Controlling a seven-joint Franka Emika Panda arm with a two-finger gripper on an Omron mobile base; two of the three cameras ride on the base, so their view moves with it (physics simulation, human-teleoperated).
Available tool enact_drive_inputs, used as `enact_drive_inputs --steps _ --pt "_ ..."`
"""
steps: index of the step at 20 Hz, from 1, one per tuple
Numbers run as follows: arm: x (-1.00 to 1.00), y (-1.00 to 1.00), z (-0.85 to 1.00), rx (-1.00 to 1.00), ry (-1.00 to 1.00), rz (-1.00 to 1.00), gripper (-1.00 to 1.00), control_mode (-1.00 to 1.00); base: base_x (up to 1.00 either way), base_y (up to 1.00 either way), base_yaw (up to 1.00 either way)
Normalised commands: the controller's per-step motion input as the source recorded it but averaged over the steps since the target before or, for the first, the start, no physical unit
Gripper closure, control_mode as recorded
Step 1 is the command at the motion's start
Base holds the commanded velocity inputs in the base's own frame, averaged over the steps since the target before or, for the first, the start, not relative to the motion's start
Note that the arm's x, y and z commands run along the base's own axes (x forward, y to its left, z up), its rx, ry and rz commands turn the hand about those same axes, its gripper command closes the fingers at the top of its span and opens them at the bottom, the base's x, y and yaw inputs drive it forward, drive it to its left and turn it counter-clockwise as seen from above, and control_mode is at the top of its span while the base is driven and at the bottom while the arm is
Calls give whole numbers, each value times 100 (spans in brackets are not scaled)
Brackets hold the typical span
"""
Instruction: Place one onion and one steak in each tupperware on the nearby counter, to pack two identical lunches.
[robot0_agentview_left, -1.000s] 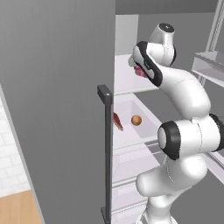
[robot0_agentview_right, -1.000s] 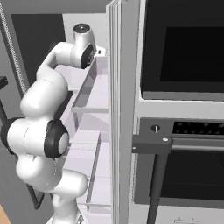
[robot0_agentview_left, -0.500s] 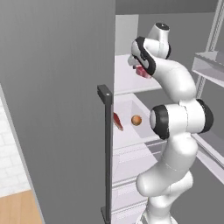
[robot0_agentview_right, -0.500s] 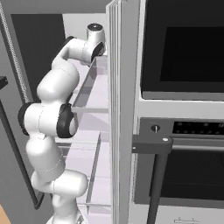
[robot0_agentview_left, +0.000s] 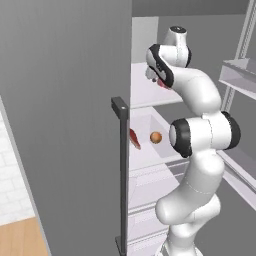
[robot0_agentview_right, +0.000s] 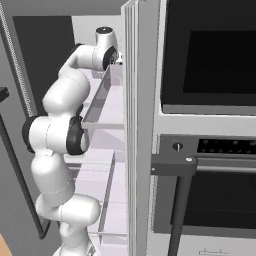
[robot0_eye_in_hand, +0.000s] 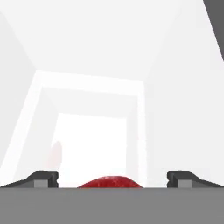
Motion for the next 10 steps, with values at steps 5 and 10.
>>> enact_drive_inputs --steps 5,10 --pt "-53 1 -12 -5 -1 0 -100 -100 0 0 0" --pt "-64 -3 23 0 -9 3 -100 -100 0 0 0"
